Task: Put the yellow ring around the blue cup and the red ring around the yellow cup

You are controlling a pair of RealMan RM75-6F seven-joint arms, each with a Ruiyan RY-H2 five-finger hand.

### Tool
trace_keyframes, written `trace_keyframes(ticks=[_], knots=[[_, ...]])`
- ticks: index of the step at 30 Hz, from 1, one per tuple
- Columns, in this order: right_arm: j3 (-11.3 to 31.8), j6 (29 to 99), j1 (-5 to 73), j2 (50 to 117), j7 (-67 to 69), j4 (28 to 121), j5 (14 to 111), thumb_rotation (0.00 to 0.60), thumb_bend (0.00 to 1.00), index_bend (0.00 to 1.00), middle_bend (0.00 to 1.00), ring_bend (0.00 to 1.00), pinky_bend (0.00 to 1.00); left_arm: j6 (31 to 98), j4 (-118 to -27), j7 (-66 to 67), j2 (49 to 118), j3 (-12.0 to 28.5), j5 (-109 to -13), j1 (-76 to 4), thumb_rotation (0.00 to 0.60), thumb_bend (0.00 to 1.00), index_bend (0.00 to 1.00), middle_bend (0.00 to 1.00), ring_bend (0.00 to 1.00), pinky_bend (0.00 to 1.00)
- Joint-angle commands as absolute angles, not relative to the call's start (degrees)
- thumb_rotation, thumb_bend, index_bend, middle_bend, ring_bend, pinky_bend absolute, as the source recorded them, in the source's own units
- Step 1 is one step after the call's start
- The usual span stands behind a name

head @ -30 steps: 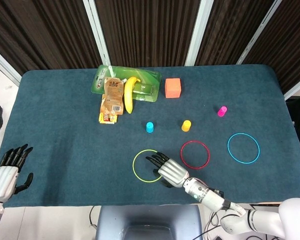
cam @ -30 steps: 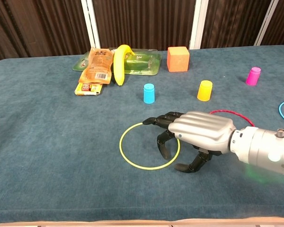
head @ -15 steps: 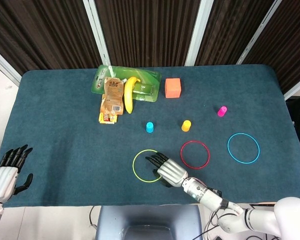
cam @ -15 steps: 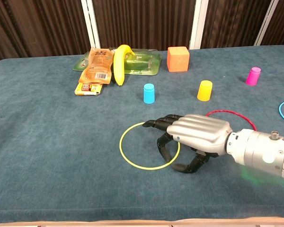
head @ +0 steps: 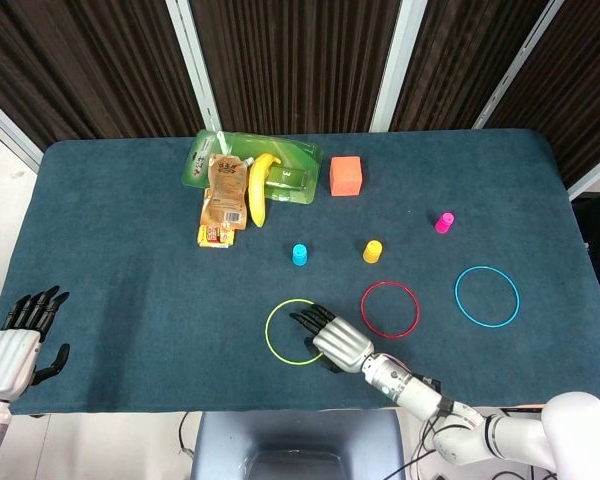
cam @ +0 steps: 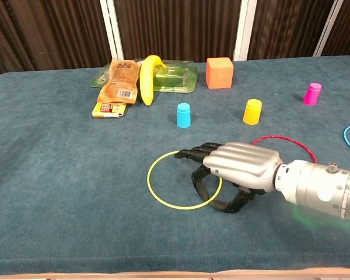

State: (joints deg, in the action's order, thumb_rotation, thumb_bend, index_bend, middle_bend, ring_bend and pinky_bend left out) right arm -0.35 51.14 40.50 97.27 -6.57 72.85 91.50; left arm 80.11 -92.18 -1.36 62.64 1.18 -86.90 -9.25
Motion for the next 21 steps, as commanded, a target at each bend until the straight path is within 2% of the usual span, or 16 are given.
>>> trace_keyframes(ticks=[1,16,21], knots=[[-0.6,51.3,40.4,97.2,-6.8,73.0,91.5,0.600,0.48,0.66,0.00,0.00,0.00,80.0,-92.3,-1.3,62.7,1.2,-86.8,-9.3,0.600,0.45,0.00,0.00,0.00,0.00],[-0.8,51.2,40.7,97.2,-7.7,73.2,90.4,0.600,0.52,0.74,0.03,0.00,0.00,79.3,-90.5,-3.1,62.6,1.7,-86.4,-10.0,0.600,0.45,0.00,0.00,0.00,0.00],[-0.6,51.6,40.8,97.1,-7.7,73.3,90.2,0.600,0.52,0.77,0.04,0.00,0.00,81.9,-91.1,-3.2,62.0,0.1,-88.2,-8.0,0.600,0.45,0.00,0.00,0.00,0.00]])
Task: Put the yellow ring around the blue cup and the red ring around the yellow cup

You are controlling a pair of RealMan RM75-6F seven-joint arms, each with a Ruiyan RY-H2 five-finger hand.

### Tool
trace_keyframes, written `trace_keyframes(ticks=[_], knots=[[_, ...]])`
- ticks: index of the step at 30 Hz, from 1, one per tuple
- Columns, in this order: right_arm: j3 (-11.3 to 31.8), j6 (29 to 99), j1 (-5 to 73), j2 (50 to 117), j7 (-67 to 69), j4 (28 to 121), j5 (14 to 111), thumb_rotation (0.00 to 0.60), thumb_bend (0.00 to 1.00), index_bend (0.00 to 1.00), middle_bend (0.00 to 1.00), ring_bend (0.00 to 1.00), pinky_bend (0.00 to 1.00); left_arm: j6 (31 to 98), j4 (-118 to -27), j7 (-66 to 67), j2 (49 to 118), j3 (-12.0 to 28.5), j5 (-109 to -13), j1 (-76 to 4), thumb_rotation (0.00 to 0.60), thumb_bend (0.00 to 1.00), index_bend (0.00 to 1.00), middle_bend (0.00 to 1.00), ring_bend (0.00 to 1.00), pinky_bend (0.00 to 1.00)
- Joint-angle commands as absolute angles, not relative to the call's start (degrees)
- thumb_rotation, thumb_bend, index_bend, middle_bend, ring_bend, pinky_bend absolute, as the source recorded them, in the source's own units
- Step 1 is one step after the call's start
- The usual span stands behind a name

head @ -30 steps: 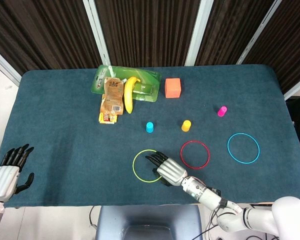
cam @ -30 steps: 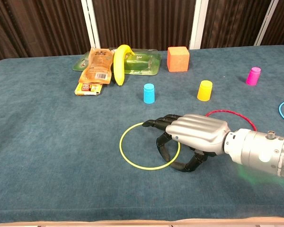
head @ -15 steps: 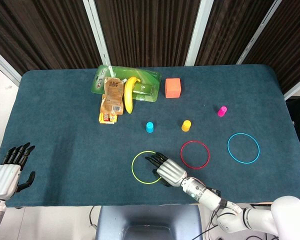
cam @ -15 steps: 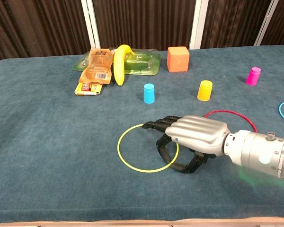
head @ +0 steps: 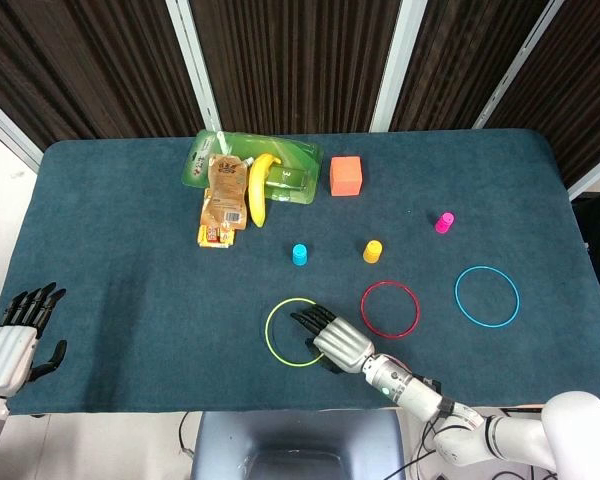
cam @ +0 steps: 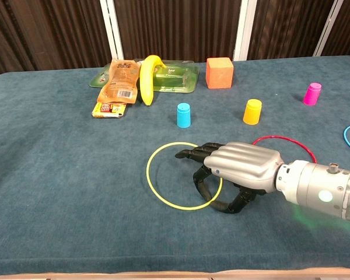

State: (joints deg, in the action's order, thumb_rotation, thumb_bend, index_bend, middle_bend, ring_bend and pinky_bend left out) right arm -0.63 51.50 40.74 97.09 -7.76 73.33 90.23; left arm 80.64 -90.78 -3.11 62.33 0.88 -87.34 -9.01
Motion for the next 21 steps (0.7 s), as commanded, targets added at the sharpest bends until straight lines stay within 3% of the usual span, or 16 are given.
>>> trace_keyframes(ticks=[1,12,17,21], knots=[[-0.5,51.6,40.8,97.0,-7.7,73.3,90.1,0.600,0.52,0.77,0.04,0.00,0.00,82.0,-91.1,-3.3,62.0,0.1,-88.3,-8.0,0.600,0.45,0.00,0.00,0.00,0.00],[1.4,53.4,40.8,96.8,-8.2,72.8,88.9,0.600,0.52,0.80,0.06,0.00,0.00,81.6,-90.7,-3.4,62.3,0.2,-88.1,-8.1,0.600,0.45,0.00,0.00,0.00,0.00],[4.6,55.0,41.5,96.9,-11.7,71.3,87.2,0.600,0.52,0.80,0.06,0.00,0.00,81.3,-90.5,-3.5,62.5,0.4,-88.2,-8.4,0.600,0.45,0.00,0.00,0.00,0.00],[8.6,52.4,43.7,97.4,-12.7,69.4,83.3,0.600,0.52,0.80,0.06,0.00,0.00,80.7,-90.8,-2.9,62.7,0.5,-87.8,-8.7,0.600,0.45,0.00,0.00,0.00,0.00]])
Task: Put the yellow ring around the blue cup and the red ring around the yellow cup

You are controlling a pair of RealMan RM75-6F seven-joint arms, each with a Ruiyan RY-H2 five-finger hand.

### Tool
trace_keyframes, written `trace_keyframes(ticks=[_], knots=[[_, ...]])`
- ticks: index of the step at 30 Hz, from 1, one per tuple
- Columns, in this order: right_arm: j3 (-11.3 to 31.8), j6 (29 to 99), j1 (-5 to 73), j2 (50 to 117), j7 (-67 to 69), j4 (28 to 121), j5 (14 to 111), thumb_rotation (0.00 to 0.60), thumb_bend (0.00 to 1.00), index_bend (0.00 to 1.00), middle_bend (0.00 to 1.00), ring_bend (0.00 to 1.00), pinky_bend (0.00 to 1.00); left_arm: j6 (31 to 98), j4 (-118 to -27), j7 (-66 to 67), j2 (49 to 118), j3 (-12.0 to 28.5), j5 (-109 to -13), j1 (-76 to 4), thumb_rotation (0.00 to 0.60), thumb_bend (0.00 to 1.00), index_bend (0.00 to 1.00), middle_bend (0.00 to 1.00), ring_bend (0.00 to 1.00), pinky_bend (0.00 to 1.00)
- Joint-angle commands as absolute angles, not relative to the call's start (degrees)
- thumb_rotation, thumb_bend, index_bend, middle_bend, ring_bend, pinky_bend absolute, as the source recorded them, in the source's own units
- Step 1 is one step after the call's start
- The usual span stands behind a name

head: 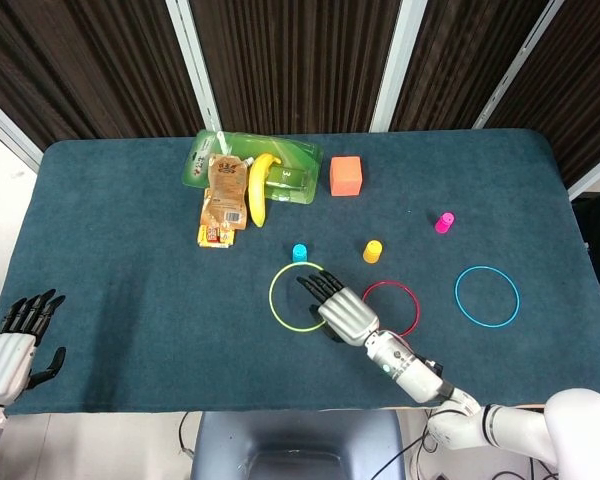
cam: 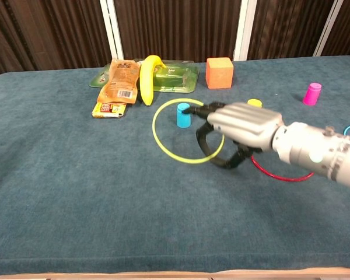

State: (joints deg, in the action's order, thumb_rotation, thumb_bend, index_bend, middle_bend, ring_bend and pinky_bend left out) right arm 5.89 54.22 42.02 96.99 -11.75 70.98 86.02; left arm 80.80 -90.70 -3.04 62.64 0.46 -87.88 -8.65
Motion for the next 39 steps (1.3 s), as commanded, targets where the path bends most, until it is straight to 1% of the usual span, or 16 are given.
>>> trace_keyframes(ticks=[1,5,7,10,11,13,15,16,18,21,24,28,29,31,34,39], knots=[[10.0,51.1,44.8,97.7,-12.8,68.2,81.8,0.600,0.52,0.80,0.06,0.00,0.00,80.6,-90.8,-2.9,62.7,0.5,-87.9,-8.8,0.600,0.45,0.00,0.00,0.00,0.00],[13.5,46.9,48.7,99.9,-14.0,62.7,77.8,0.600,0.52,0.80,0.06,0.00,0.00,80.7,-91.2,-2.3,62.7,0.4,-87.8,-8.7,0.600,0.45,0.00,0.00,0.00,0.00],[14.4,45.3,50.5,101.3,-14.2,60.0,76.7,0.600,0.52,0.79,0.06,0.00,0.00,80.6,-91.3,-2.0,62.7,0.5,-87.6,-8.7,0.600,0.45,0.00,0.00,0.00,0.00],[14.4,44.1,52.0,102.9,-14.3,57.4,76.1,0.600,0.52,0.77,0.06,0.00,0.00,80.1,-91.1,-2.1,62.7,0.7,-87.2,-8.9,0.600,0.45,0.00,0.00,0.00,0.00],[14.3,43.8,52.2,103.2,-14.5,56.9,75.9,0.600,0.52,0.74,0.06,0.00,0.00,80.0,-91.1,-2.2,62.7,0.7,-87.1,-9.0,0.600,0.45,0.00,0.00,0.00,0.00],[14.2,42.8,52.5,103.6,-15.6,56.1,74.5,0.600,0.52,0.62,0.06,0.00,0.00,79.8,-91.0,-2.3,62.7,0.7,-87.0,-9.1,0.600,0.45,0.00,0.00,0.00,0.00],[14.2,42.3,52.5,103.5,-16.4,56.4,73.4,0.600,0.52,0.47,0.06,0.00,0.00,79.9,-91.0,-2.4,62.7,0.6,-87.1,-9.0,0.600,0.45,0.00,0.00,0.00,0.00],[14.1,42.1,52.3,103.3,-16.9,56.7,72.8,0.600,0.51,0.44,0.05,0.00,0.00,80.1,-91.0,-2.5,62.7,0.6,-87.1,-9.0,0.600,0.45,0.00,0.00,0.00,0.00],[13.9,42.3,51.9,102.7,-17.6,57.6,72.0,0.600,0.46,0.35,0.03,0.00,0.00,80.3,-91.0,-2.7,62.6,0.6,-87.3,-8.9,0.600,0.45,0.00,0.00,0.00,0.00],[13.2,44.3,50.5,100.9,-18.0,60.4,71.9,0.600,0.41,0.29,0.02,0.00,0.00,80.6,-91.0,-2.8,62.6,0.6,-87.6,-8.8,0.600,0.45,0.00,0.00,0.00,0.00],[11.1,49.4,47.0,96.8,-16.4,66.9,74.7,0.600,0.40,0.30,0.02,0.00,0.00,81.0,-91.1,-3.0,62.4,0.4,-88.0,-8.6,0.600,0.45,0.00,0.00,0.00,0.00],[3.4,59.1,39.3,87.6,-12.0,78.6,83.4,0.600,0.40,0.38,0.02,0.00,0.00,81.6,-91.0,-3.1,62.5,0.5,-88.1,-8.4,0.600,0.45,0.00,0.00,0.00,0.00],[1.7,60.8,37.8,85.8,-11.6,80.2,84.9,0.600,0.40,0.40,0.02,0.00,0.00,81.5,-90.9,-3.0,62.6,0.5,-88.0,-8.4,0.600,0.45,0.00,0.00,0.00,0.00],[-1.5,64.5,34.7,82.9,-11.4,82.4,87.8,0.600,0.40,0.42,0.02,0.00,0.00,80.9,-90.9,-2.7,62.8,0.5,-87.7,-8.6,0.600,0.45,0.00,0.00,0.00,0.00],[-4.1,68.2,31.3,80.8,-10.4,83.0,89.7,0.600,0.40,0.43,0.02,0.00,0.00,80.4,-91.2,-2.0,63.0,0.5,-87.6,-8.8,0.600,0.45,0.00,0.00,0.00,0.00],[-5.5,70.3,28.1,79.6,-8.9,81.3,89.8,0.600,0.40,0.45,0.03,0.00,0.00,80.6,-91.5,-1.2,63.2,0.3,-87.9,-8.8,0.600,0.45,0.00,0.00,0.00,0.00]])
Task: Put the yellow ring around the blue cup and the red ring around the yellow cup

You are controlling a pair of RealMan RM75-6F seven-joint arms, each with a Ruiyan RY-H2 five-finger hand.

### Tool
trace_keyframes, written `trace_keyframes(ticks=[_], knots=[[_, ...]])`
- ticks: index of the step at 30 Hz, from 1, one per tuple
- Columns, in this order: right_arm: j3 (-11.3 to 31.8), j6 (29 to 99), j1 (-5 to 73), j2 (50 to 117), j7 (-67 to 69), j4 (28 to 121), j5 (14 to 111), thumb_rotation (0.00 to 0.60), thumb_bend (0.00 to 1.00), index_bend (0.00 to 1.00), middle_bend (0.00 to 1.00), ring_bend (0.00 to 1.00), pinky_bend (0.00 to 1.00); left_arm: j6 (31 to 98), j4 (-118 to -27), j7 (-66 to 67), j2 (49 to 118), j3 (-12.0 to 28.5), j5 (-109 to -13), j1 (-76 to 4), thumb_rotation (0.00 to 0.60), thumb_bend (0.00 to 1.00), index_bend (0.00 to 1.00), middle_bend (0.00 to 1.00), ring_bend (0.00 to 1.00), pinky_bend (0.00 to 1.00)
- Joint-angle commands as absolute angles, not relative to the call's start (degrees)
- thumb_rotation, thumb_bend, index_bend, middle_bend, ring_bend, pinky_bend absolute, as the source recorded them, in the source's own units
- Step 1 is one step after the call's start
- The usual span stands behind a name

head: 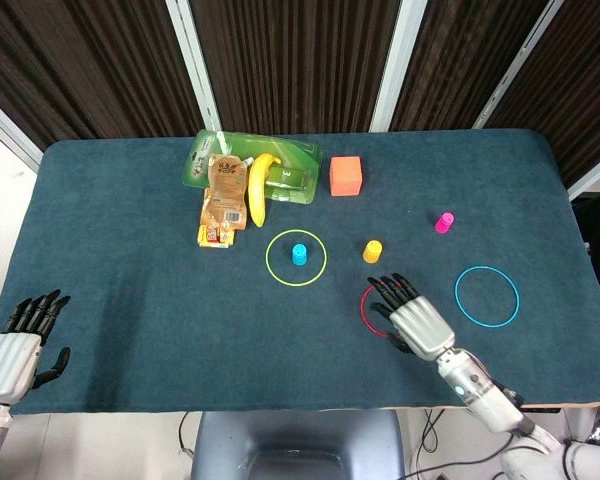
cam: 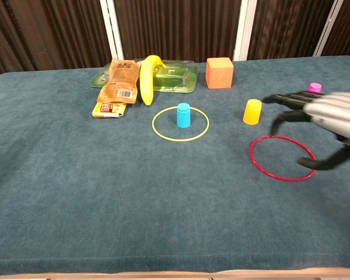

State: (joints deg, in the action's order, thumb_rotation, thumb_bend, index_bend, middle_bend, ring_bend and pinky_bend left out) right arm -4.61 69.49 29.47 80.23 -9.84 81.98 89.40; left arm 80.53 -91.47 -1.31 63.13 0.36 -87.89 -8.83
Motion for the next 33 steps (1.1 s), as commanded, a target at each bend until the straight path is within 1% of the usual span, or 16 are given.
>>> trace_keyframes(ticks=[1,6,13,20,25,33], knots=[[-5.7,70.2,27.7,79.6,-8.8,80.7,89.6,0.600,0.40,0.46,0.03,0.00,0.00,80.5,-91.5,-1.0,63.3,0.3,-87.9,-8.9,0.600,0.45,0.00,0.00,0.00,0.00],[-5.7,67.6,27.2,80.5,-7.2,77.8,88.4,0.600,0.40,0.49,0.03,0.00,0.00,79.9,-91.6,-0.8,63.4,0.2,-87.9,-9.1,0.600,0.45,0.00,0.00,0.00,0.00],[-5.7,65.0,26.6,82.2,-6.0,74.0,87.8,0.600,0.40,0.57,0.02,0.00,0.00,80.6,-91.6,-1.3,63.1,0.2,-88.2,-8.9,0.600,0.45,0.00,0.00,0.00,0.00],[-5.0,64.1,26.8,83.8,-4.2,71.4,88.6,0.600,0.40,0.60,0.02,0.00,0.00,80.1,-91.7,-1.3,63.1,0.1,-88.1,-9.0,0.600,0.45,0.00,0.00,0.00,0.00],[-4.3,62.8,27.6,85.0,-2.8,69.5,88.7,0.600,0.46,0.62,0.02,0.00,0.00,80.1,-91.5,-1.4,63.1,0.2,-87.9,-9.1,0.600,0.45,0.00,0.00,0.00,0.00],[-3.6,61.1,28.2,86.4,-2.0,67.4,88.6,0.600,0.47,0.64,0.02,0.00,0.00,79.9,-91.5,-1.3,63.1,0.3,-87.7,-9.2,0.600,0.45,0.00,0.00,0.00,0.00]])
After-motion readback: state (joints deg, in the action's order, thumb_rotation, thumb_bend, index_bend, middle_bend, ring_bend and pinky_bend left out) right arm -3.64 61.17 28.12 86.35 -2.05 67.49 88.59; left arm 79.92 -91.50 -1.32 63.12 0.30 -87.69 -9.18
